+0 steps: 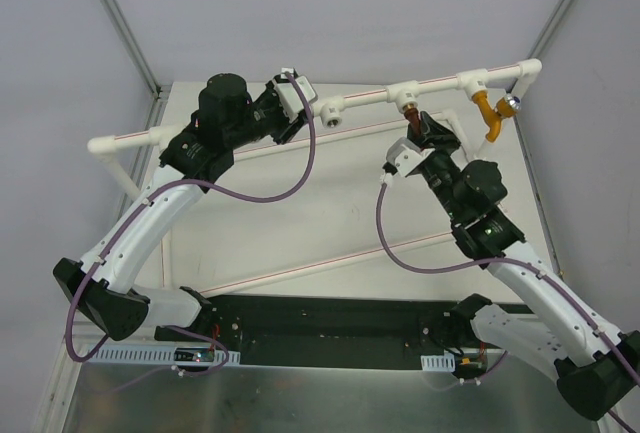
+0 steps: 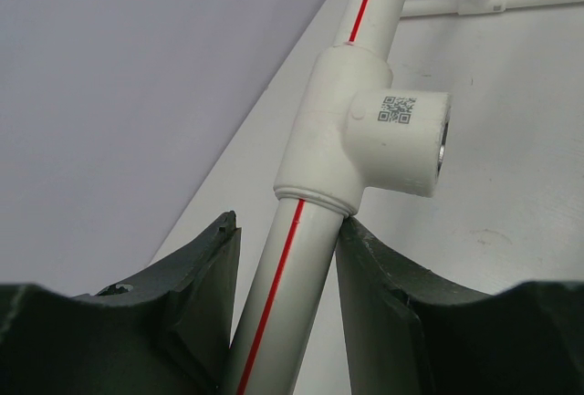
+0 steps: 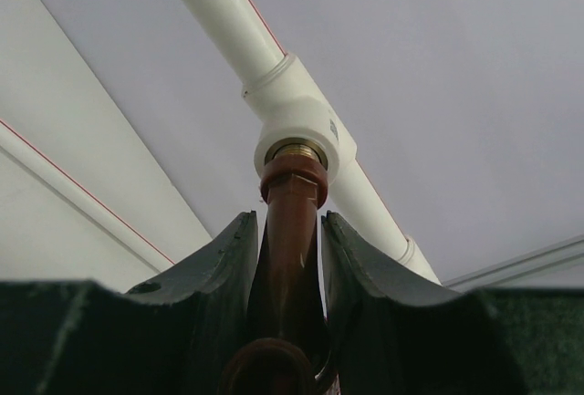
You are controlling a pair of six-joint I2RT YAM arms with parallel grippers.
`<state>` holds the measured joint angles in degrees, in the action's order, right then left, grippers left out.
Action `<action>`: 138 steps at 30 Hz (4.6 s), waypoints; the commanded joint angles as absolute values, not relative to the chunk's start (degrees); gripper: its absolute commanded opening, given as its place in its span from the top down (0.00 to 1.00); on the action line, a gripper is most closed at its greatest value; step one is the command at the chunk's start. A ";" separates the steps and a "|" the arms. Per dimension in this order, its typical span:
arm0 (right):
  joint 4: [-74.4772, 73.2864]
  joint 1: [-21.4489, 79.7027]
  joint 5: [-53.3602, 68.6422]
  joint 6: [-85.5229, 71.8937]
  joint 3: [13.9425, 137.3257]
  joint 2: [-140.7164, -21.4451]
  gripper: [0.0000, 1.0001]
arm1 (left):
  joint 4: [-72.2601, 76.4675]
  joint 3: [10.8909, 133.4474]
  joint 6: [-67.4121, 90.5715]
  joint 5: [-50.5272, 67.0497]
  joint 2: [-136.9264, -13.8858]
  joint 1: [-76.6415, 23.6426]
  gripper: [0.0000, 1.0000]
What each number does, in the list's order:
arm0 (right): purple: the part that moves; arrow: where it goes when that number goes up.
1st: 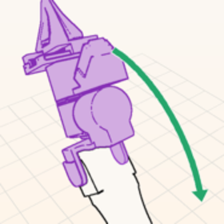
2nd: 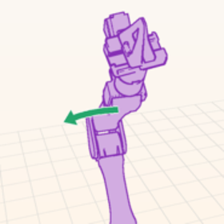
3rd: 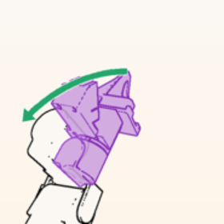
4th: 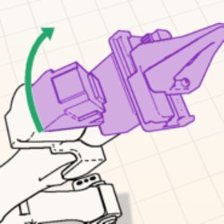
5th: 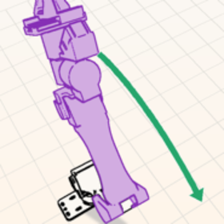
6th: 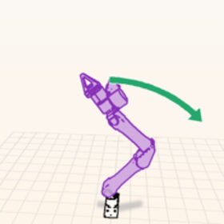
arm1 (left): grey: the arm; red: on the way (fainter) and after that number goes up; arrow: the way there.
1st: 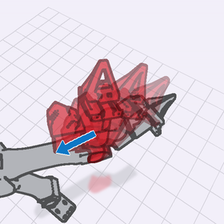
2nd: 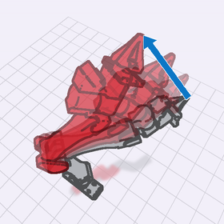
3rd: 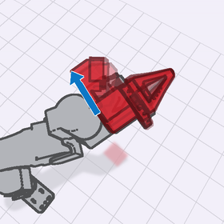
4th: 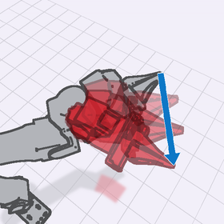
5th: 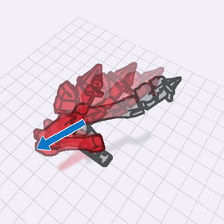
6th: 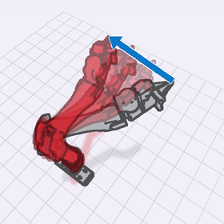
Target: Install the water faucets
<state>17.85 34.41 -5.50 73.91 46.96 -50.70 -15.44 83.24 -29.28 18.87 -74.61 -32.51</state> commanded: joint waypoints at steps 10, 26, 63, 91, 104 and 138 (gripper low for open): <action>25.31 31.47 -2.55 72.78 44.21 -55.72 1.00 | -37.18 77.25 -14.15 28.91 -76.73 -33.57 1.00; 27.77 28.74 1.14 49.32 44.74 -57.66 1.00 | -37.18 77.08 -14.06 28.56 -76.73 -33.57 1.00; 34.54 28.74 -11.77 -41.90 42.10 -58.10 1.00 | -37.18 77.17 -13.71 27.42 -77.78 -33.49 1.00; 37.18 28.65 -18.19 -87.98 35.78 -52.04 1.00 | -37.18 76.91 -13.71 26.19 -77.52 -33.49 1.00; 34.90 28.74 -13.20 -74.66 37.26 -47.55 1.00 | -37.27 76.90 -13.71 26.46 -77.96 -33.49 1.00; 40.17 29.09 -3.16 13.01 43.59 -48.60 1.00 | -37.18 76.91 -13.89 27.25 -78.05 -33.49 1.00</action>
